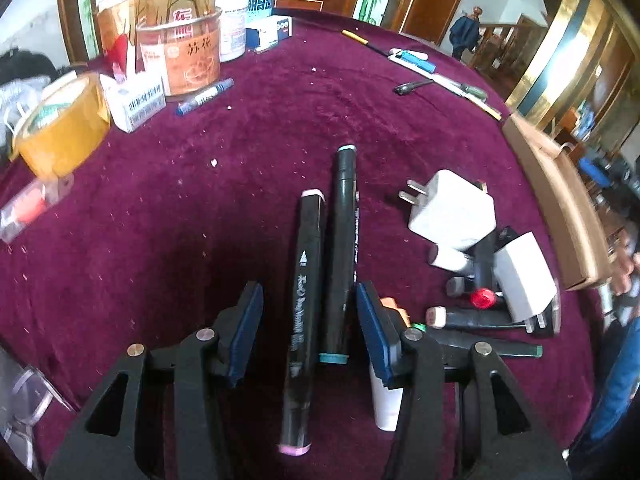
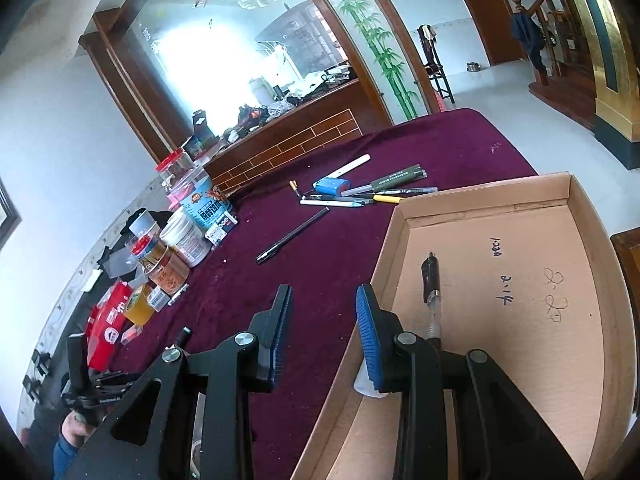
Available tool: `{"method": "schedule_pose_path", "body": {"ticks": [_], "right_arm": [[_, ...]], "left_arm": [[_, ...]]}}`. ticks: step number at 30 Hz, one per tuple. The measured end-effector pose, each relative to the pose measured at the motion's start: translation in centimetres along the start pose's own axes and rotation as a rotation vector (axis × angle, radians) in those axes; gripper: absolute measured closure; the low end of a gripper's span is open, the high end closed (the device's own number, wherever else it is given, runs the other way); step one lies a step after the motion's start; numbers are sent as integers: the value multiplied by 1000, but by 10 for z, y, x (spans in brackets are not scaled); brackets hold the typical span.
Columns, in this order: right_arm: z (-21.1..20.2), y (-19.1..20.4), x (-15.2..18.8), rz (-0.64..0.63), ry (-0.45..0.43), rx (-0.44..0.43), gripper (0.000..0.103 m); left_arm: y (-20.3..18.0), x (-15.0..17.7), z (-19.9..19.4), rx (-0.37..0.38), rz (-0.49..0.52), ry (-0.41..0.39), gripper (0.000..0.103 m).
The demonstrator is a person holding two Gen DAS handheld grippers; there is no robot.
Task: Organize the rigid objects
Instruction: 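Return left tool to the table and grasp two black markers together, then grasp the black tape roll with right tool while left tool holds the markers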
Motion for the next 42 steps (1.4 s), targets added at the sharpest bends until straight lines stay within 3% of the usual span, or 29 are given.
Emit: {"method": "schedule_pose_path", "body": {"ticks": [3,5,8,12,13,16,22,29,31,37,42], "right_arm": [[1,8,3,-22,9,-13,74],[1,22,9,-61,39,-58,74],[2,57,28,-170,127,-165,74],[8,103,70,-353,266,-231,43],[7,114,81,-413,279,-238,43],[7,132,105,-560,301,-214,40],[22,135,134,-719,353,-134,37],[26,131,156,-788,416,-107,38],[29,127,157,-762,442,-106,49],[13,131,141,-715,379,-174,50],[13,124,122,-633,330,-171,50]], "left_arm": [[-4,2,2,-53,31,-21,59],[-7,5,2,-101,61,-35,66],[-5,9,1,-122,63,-77,66],[-5,8,1,-132,63,-91,66],[-5,8,1,-130,64,-94,66],[-5,9,1,-127,68,-107,66],[-6,11,1,-131,77,-122,66],[-5,10,1,-133,81,-123,66],[-5,10,1,-133,80,-123,66],[-3,10,-1,-120,58,-130,69],[6,9,-9,-56,-18,-135,75]]}}
Point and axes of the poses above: each gripper's, at about its wrist camera, not at the fingertips, and z roughly the way its jaws point, y to its left, x to its underside, the point moved 5 cm from there along z, roughly the way its jaws point, and after that the axes turned 9 degrees about x, right-handed, at the moved point
